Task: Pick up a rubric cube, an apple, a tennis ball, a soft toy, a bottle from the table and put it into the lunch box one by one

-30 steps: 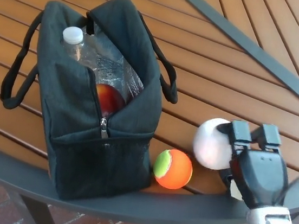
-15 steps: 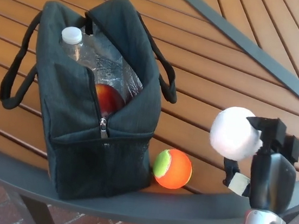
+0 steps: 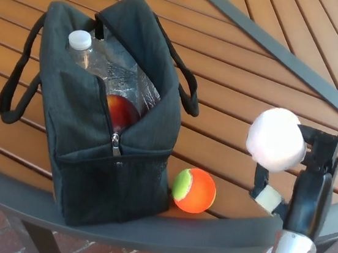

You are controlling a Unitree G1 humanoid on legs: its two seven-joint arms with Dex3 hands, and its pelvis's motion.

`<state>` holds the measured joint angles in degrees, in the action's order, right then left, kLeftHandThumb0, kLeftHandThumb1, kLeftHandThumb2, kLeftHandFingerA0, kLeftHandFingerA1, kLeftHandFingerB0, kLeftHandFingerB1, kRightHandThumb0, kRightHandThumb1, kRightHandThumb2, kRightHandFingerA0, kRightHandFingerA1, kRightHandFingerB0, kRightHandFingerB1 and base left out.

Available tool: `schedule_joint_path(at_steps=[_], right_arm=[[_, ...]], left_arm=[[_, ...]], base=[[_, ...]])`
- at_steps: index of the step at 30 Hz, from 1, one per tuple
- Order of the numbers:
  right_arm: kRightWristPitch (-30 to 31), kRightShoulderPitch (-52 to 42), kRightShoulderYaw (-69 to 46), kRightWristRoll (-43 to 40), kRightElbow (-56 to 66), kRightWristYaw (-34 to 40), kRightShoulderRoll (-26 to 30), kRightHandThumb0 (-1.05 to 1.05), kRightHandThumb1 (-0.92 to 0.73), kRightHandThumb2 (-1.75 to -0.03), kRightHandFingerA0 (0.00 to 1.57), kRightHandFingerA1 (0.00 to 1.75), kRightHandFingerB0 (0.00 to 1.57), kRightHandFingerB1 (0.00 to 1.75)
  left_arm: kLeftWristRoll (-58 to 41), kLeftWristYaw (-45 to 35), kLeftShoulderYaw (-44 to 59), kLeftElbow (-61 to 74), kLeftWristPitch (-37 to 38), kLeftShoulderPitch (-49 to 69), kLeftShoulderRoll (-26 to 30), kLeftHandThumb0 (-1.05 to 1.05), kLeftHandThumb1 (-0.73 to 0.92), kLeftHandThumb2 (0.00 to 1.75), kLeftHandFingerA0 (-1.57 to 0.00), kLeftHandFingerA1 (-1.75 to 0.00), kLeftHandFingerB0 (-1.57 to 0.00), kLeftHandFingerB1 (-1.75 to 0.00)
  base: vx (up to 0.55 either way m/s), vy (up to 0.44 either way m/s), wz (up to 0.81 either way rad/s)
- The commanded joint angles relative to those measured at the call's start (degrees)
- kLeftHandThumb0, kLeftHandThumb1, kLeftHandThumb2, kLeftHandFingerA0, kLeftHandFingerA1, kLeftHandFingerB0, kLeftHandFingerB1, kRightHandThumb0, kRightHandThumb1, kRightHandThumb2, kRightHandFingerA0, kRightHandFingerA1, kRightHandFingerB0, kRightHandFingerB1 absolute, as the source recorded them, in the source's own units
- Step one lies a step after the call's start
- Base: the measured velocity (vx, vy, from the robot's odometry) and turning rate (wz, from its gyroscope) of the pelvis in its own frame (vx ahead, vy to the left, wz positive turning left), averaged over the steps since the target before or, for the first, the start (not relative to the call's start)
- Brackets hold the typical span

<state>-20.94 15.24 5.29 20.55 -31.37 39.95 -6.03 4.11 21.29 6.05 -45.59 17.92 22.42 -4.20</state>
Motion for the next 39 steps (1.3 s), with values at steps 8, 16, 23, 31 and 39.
schedule_joint_path(at_steps=[8,16,23,31,39], right_arm=[[5.85,5.55,0.64,-14.63,20.53,-20.33,-2.05,-0.15,-0.36,-1.45,1.06,1.68,0.94,1.56],[6.82,13.90,6.16,-10.82,22.45,-29.15,2.60,-0.16,-0.51,-1.23,0.92,1.73,0.84,1.62],[9.72,20.09,9.06,-8.80,22.83,-35.91,6.56,-0.19,-0.52,-1.18,0.81,1.74,0.76,1.62],[16.02,29.57,16.19,-3.89,21.41,-50.06,15.99,-0.14,-0.51,-1.22,0.85,1.75,0.74,1.62],[9.97,39.07,24.81,6.02,12.82,-53.94,21.26,-0.16,-0.52,-0.82,0.87,1.75,0.70,1.57]], left_arm=[[1.04,1.10,0.08,0.05,3.59,-0.03,1.18,0.06,0.52,1.05,-1.09,-1.17,-0.96,-1.01],[0.68,1.98,0.57,-2.46,3.90,-2.68,1.30,0.04,0.52,1.02,-1.09,-1.17,-0.95,-0.97],[0.42,1.33,0.77,-3.24,4.83,-3.30,1.70,0.06,0.52,1.05,-1.09,-1.17,-0.97,-1.00],[0.42,0.97,0.46,-1.46,4.25,-2.30,1.31,0.04,0.57,1.03,-1.08,-1.22,-0.95,-1.01],[-0.39,0.31,1.02,-3.07,5.05,-2.83,1.30,0.04,0.56,1.16,-1.07,-1.08,-0.98,-1.00]], base=[[0.00,0.000,0.00],[0.00,0.000,0.00],[0.00,0.000,0.00],[0.00,0.000,0.00],[0.00,0.000,0.00]])
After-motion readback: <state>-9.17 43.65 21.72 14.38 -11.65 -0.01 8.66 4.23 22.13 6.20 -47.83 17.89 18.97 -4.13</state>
